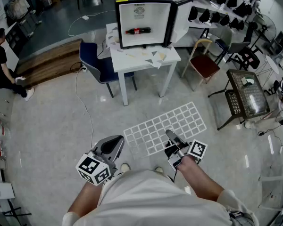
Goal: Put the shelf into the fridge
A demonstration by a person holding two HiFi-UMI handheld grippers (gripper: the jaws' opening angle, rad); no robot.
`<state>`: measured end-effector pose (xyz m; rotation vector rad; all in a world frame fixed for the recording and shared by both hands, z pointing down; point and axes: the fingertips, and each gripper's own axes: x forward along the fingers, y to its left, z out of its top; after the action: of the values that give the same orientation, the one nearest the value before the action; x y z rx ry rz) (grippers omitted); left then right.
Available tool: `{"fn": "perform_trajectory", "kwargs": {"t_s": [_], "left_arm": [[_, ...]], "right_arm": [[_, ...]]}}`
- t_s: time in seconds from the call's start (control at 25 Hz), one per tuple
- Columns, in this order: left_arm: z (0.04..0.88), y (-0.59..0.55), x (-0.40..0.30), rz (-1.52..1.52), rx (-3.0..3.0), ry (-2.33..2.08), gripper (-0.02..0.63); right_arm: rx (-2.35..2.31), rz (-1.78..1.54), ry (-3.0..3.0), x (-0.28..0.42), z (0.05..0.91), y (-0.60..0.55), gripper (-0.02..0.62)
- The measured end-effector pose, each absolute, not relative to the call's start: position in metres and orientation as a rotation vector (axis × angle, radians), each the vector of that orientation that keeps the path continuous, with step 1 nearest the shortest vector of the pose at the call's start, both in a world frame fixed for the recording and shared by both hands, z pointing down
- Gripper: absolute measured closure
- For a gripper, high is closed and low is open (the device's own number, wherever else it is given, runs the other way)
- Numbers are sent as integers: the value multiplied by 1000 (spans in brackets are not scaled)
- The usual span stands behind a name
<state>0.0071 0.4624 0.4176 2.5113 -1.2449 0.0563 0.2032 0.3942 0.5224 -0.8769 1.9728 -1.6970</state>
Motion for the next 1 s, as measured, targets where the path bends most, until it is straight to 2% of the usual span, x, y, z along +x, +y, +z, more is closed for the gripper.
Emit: {"fn": "perform_trajectory", "kwargs": {"t_s": [0.2, 0.4, 0.6, 1.0], "left_arm": [[395, 466, -12, 62, 2545, -1203, 588], [408, 473, -52, 97, 2552, -1161, 588], [409, 463, -64, 61, 2562, -1121, 588], [410, 388, -65, 76, 2559, -1108, 588]], "right_arm": [[-888, -1664, 1944, 187, 494, 381, 563], [-935, -1675, 1900, 154, 497, 387, 563], [-975, -1719, 1818, 143, 500, 379, 563], [-968, -1715, 1771, 141, 502, 280, 563]]}}
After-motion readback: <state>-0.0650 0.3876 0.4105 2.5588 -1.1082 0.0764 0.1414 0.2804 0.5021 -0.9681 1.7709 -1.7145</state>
